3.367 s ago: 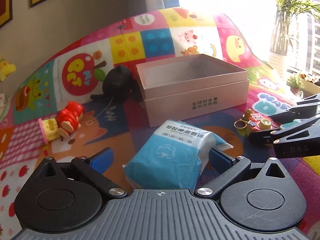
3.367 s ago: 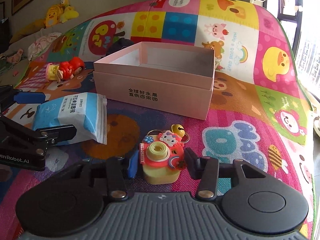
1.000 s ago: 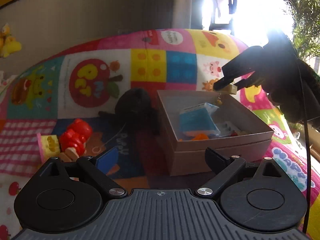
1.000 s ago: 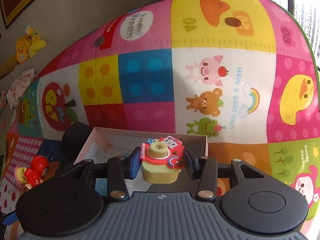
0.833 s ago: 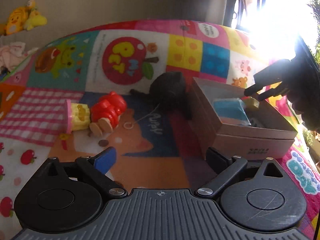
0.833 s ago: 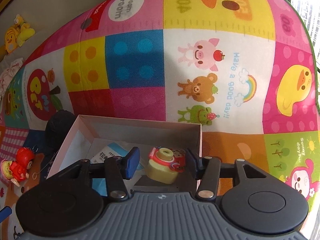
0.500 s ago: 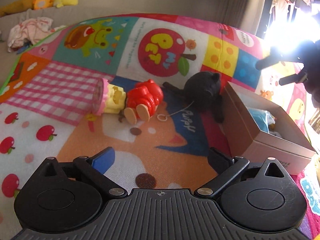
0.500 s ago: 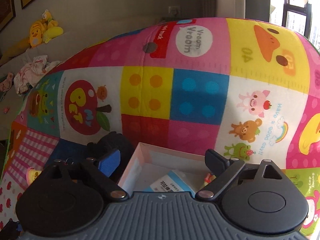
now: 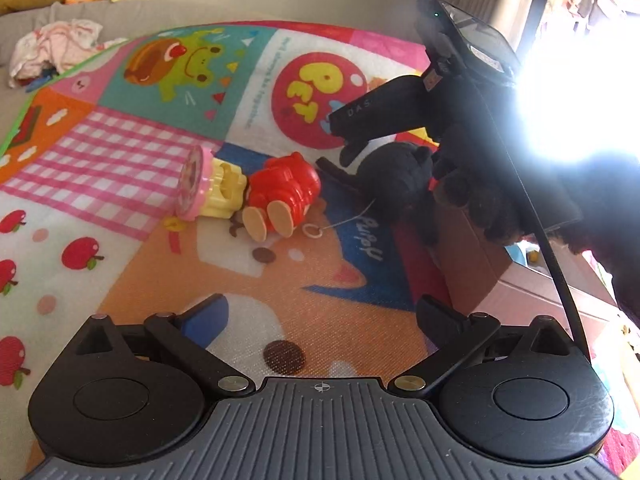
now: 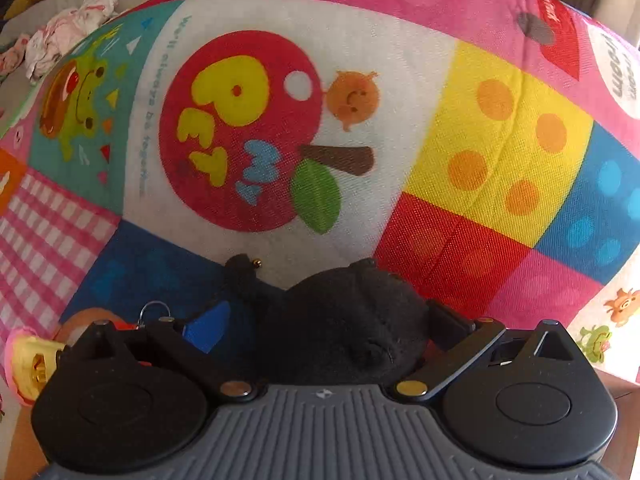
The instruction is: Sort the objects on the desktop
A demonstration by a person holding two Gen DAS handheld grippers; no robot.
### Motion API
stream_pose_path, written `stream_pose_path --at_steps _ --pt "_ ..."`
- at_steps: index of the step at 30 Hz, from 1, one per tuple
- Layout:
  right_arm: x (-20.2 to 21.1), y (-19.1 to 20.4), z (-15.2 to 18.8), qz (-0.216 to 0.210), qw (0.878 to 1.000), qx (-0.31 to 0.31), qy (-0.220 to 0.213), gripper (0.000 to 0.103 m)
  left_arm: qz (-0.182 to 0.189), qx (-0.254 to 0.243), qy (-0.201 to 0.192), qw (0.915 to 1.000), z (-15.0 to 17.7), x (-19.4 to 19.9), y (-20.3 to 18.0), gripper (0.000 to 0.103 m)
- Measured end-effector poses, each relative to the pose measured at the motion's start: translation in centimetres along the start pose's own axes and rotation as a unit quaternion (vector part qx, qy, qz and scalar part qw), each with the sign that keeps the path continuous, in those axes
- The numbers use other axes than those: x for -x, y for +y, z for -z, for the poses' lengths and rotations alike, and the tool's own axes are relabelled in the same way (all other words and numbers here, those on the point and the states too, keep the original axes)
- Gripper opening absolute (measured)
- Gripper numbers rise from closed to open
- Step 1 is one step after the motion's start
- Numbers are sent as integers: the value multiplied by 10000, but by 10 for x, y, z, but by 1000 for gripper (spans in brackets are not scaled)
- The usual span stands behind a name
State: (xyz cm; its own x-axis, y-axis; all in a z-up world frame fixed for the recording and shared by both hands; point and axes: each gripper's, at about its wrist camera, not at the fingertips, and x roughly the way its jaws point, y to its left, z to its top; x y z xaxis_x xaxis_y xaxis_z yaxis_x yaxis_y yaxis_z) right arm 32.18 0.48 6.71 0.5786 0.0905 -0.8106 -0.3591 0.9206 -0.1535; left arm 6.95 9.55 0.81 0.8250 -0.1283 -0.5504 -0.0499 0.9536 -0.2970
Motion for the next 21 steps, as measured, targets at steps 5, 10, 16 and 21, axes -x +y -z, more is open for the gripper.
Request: stream_pose_path --at_steps 5,10,16,21 --pt "41 8 23 -414 9985 297 -189 77 72 15 21 10000 1 1 1 103" --pt "131 -23 59 -1330 9880 -72 -783 77 125 72 43 9999 1 0 2 103" --pt "220 -65 143 -1605 9753 -134 -1513 78 127 -9 29 9999 1 1 -1 103" --pt "216 -74 223 -1454 9782 -369 -1435 78 -51 -263 0 9996 3 1 -11 103"
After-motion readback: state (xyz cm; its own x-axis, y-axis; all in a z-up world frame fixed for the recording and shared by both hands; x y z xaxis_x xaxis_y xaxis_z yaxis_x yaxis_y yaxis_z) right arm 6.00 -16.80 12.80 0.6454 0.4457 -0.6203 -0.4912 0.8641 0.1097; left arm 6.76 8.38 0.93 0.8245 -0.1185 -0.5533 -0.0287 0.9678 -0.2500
